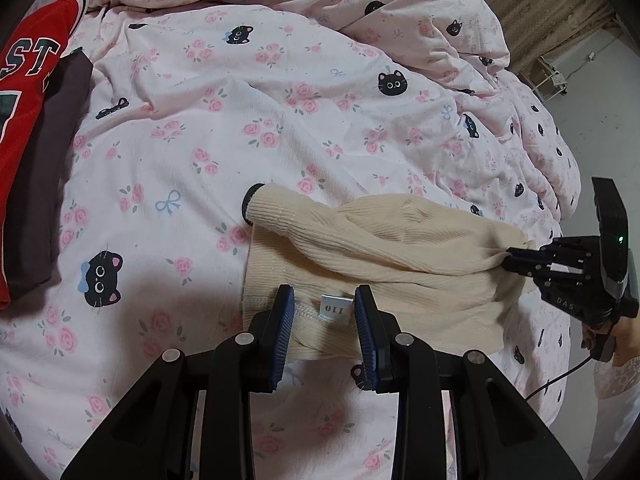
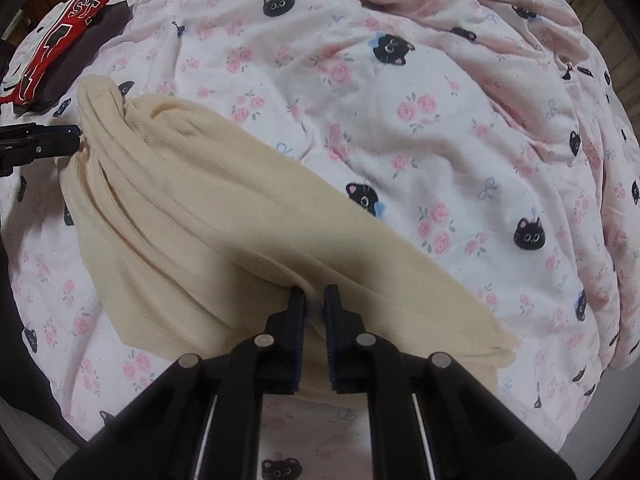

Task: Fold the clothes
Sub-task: 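Hold the left tool open at the hem while the right tool moves toward the garment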

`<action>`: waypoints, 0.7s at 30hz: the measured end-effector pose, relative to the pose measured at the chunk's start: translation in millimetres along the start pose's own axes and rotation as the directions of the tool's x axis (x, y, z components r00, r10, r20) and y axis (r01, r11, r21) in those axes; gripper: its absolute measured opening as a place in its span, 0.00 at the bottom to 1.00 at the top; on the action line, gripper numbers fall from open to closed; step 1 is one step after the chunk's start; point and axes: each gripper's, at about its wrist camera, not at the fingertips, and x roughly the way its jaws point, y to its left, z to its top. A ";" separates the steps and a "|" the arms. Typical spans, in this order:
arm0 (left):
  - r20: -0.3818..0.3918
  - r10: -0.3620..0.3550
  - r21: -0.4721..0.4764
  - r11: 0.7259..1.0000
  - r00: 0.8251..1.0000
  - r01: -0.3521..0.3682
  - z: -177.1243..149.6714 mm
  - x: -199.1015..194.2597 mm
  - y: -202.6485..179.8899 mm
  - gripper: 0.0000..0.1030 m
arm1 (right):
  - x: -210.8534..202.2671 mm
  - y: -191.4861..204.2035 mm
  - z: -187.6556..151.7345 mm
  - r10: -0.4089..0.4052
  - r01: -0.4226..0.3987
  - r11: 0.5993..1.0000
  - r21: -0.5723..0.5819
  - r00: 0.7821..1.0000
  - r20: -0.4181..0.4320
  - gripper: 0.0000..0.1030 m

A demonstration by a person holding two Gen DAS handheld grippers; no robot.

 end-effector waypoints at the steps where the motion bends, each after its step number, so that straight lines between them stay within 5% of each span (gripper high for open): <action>1: 0.000 0.001 -0.002 1.000 1.000 -0.001 0.3 0.3 0.5 0.26 | -2.0 -1.6 2.8 -0.002 0.002 1.000 -0.003 1.000 0.000 0.09; 15: 0.004 0.022 -0.026 0.999 1.000 -0.022 2.9 2.8 7.0 0.26 | 19.8 -52.9 59.9 -0.041 0.044 0.995 0.093 0.999 -0.033 0.09; 18: 0.002 0.021 -0.027 0.999 1.000 -0.021 2.8 2.2 7.0 0.26 | 10.3 -44.6 60.9 0.015 -0.017 0.998 0.062 1.000 0.022 0.11; 21: 0.002 0.022 -0.027 0.999 1.000 -0.022 3.0 2.6 6.6 0.26 | -4.1 -16.9 61.1 0.082 -0.078 0.995 -0.064 0.994 0.066 0.25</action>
